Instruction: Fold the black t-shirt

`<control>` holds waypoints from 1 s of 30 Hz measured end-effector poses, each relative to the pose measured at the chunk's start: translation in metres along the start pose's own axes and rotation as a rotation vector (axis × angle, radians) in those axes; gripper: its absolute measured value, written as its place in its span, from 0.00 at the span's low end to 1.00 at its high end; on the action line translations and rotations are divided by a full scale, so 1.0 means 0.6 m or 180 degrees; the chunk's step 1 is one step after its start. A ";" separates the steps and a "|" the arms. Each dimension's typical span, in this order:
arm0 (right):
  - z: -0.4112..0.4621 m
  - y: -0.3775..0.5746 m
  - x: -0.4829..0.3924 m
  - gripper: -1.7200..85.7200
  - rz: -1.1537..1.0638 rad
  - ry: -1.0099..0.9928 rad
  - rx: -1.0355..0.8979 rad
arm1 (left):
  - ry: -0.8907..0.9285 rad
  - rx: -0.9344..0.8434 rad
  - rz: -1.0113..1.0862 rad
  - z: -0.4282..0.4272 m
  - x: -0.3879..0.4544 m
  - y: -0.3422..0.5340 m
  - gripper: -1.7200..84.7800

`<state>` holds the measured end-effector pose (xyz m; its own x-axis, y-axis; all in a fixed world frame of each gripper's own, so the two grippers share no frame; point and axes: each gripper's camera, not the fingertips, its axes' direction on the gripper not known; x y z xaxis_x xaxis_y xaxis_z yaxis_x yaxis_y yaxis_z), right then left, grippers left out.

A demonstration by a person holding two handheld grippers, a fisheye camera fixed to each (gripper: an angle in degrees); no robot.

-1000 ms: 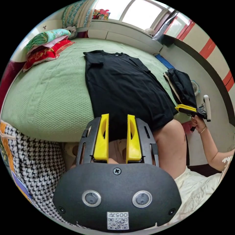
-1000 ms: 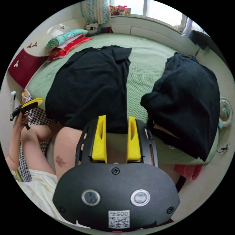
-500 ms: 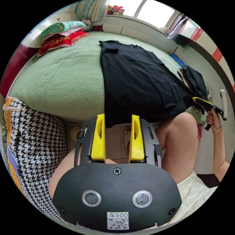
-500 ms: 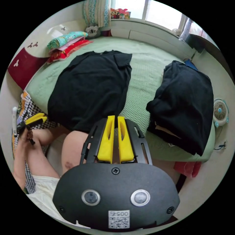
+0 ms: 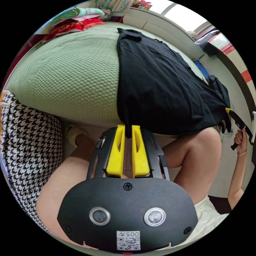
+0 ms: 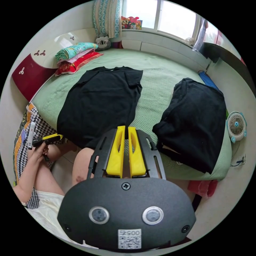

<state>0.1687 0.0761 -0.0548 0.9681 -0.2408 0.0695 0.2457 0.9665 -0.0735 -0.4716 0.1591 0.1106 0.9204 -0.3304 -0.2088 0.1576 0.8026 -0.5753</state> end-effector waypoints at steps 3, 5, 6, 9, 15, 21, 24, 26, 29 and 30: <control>-0.014 0.014 0.006 0.01 0.0009 0.0065 0.0007 | 0.0011 -0.0023 0.0057 -0.020 0.007 0.014 0.05; -0.025 0.023 0.013 0.00 0.0044 0.0051 0.0032 | 0.0105 0.0110 0.0126 -0.052 0.012 0.029 0.04; -0.032 0.029 0.019 0.00 0.0071 0.0009 0.0038 | 0.0129 0.0153 0.0146 -0.062 0.013 0.033 0.04; -0.054 0.040 0.035 0.00 0.0168 -0.0054 0.0078 | 0.0085 0.0350 0.0271 -0.118 0.022 0.050 0.03; -0.109 0.067 0.045 0.00 0.0136 -0.0079 0.0207 | -0.0132 0.0703 0.0442 -0.221 0.042 0.091 0.03; -0.158 0.107 0.068 0.00 0.0163 -0.0147 0.0336 | -0.0202 0.0819 0.0488 -0.283 0.047 0.135 0.03; -0.171 0.129 0.084 0.00 0.0177 -0.0199 0.0334 | -0.0191 0.0816 0.0558 -0.304 0.054 0.156 0.03; -0.177 0.142 0.093 0.00 0.0187 -0.0218 0.0322 | -0.0169 0.0837 0.0597 -0.320 0.059 0.175 0.03; -0.189 0.164 0.111 0.00 0.0243 -0.0285 0.0324 | -0.0121 0.0844 0.0622 -0.337 0.063 0.201 0.03; -0.194 0.173 0.118 0.00 0.0278 -0.0325 0.0322 | -0.0109 0.0839 0.0628 -0.340 0.063 0.206 0.03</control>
<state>0.2687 0.1488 -0.1733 0.9742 -0.1502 0.1682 0.1496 0.9886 0.0164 -0.4901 0.1442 -0.1297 0.9532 -0.1426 -0.2667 0.0581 0.9518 -0.3011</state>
